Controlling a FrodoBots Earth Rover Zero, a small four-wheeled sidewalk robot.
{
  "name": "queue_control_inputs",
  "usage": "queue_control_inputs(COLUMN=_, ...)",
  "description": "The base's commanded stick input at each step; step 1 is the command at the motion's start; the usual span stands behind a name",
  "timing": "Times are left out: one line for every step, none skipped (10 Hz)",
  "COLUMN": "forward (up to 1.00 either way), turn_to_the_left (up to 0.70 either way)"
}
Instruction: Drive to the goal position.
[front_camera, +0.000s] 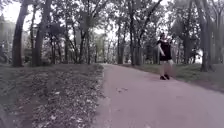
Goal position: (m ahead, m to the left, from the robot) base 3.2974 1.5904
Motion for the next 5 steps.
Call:
queue_control_inputs(forward=0.68, turn_to_the_left=0.0)
queue_control_inputs(forward=0.69, turn_to_the_left=0.0)
queue_control_inputs(forward=0.68, turn_to_the_left=0.0)
queue_control_inputs(forward=0.69, turn_to_the_left=0.0)
queue_control_inputs(forward=0.68, turn_to_the_left=0.0)
